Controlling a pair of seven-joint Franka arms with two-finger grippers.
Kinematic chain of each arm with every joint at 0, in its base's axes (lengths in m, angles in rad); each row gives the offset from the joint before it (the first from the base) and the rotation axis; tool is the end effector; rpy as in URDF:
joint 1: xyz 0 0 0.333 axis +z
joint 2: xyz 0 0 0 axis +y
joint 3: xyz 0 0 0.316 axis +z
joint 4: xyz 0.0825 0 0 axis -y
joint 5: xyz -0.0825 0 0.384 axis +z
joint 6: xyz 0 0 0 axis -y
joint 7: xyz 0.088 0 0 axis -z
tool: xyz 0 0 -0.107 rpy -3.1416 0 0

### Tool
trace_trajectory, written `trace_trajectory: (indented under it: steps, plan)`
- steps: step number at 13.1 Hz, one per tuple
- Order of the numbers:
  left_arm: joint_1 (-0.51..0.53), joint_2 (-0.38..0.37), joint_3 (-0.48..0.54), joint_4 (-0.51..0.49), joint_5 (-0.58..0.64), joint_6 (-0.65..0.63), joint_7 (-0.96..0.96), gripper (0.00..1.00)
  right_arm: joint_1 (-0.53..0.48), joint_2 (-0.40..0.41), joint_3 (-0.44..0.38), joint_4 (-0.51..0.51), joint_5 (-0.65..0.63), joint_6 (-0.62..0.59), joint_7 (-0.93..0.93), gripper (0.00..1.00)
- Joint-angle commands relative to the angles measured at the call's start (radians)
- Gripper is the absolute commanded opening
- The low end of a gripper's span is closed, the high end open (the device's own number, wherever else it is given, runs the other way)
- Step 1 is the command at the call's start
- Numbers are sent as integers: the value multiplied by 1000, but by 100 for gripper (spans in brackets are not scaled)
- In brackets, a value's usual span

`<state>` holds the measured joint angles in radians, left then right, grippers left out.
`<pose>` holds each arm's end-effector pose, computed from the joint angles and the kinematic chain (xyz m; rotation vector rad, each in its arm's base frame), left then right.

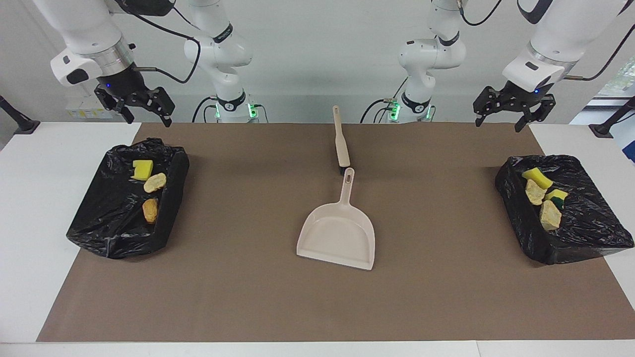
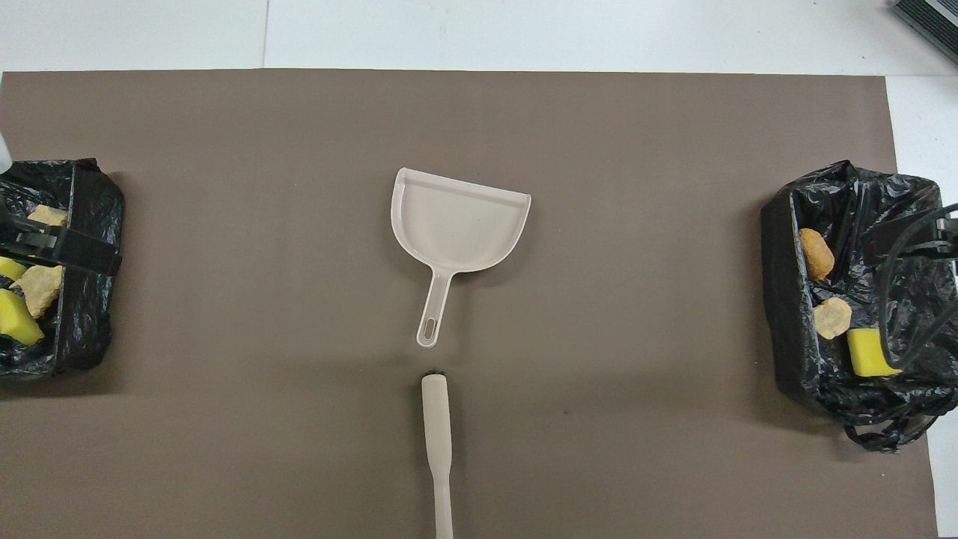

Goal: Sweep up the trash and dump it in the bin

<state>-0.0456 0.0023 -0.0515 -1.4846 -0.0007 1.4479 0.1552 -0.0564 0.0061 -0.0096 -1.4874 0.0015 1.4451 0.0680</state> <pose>0.5402 -0.0527 0.6528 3.1141 -0.3951 -0.0612 0.5425 -0.0357 0.6493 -3.1323 0.2099 0.0760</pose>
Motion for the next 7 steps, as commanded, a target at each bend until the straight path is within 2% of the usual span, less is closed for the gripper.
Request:
trace_trajectory:
  steps: [1, 7]
  plan:
    - [12, -16, -7, -10, -12, -17, -10, 100, -6, -25, 3, -28, 17, 15, -25, 100]
    - [12, -19, -8, -5, -12, -21, -10, 100, -6, -25, 3, -28, 17, 15, -25, 100]
